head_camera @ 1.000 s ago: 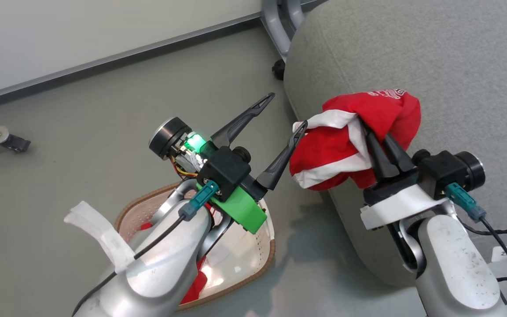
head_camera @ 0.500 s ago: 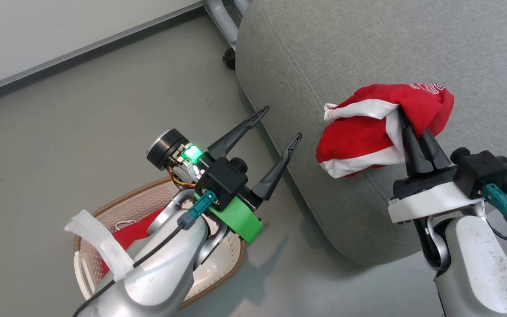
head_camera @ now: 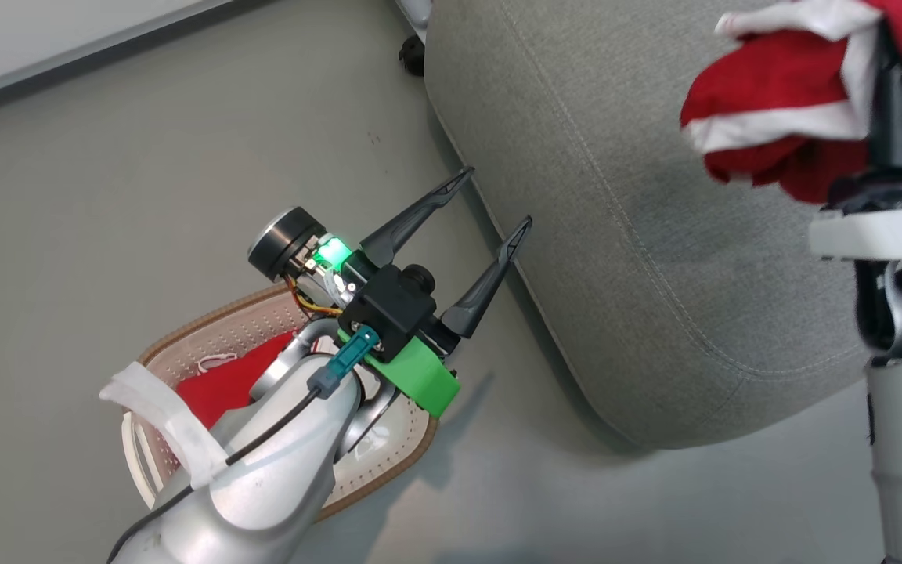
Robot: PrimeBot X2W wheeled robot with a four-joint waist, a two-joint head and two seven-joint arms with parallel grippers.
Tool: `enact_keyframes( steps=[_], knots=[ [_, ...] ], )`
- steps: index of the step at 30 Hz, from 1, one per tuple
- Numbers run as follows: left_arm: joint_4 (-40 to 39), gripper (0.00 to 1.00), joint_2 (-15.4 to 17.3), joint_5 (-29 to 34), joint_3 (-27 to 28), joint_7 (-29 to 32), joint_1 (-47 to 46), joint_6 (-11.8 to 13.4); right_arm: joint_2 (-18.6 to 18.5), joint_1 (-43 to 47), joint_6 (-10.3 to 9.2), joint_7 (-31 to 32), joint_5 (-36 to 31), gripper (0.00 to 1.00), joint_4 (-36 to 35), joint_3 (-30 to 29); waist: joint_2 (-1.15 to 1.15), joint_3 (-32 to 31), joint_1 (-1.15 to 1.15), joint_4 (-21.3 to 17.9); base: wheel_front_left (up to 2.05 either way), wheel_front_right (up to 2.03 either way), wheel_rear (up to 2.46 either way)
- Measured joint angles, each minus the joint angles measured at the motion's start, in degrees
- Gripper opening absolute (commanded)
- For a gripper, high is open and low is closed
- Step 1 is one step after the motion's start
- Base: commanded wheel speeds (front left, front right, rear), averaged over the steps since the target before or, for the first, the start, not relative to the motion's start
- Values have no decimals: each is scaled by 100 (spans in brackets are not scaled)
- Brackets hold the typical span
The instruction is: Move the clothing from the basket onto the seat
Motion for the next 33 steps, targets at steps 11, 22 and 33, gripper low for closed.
enact_keyframes(
  steps=[11,22,33],
  knots=[
    [-19,100,47,158,-169,0,-672,0,-742,-1940,0,-1,-8,0,55,-735,0,904,0,248,0,0,0],
    [-38,100,68,198,-201,0,-1038,0,-1440,-3137,0,-8,-37,0,1249,-849,0,1814,1,595,0,0,0],
    [-102,100,36,242,-164,0,-1125,16,-1571,-3308,1,-9,-100,0,2799,-1036,0,2281,1,968,0,0,0]
  ],
)
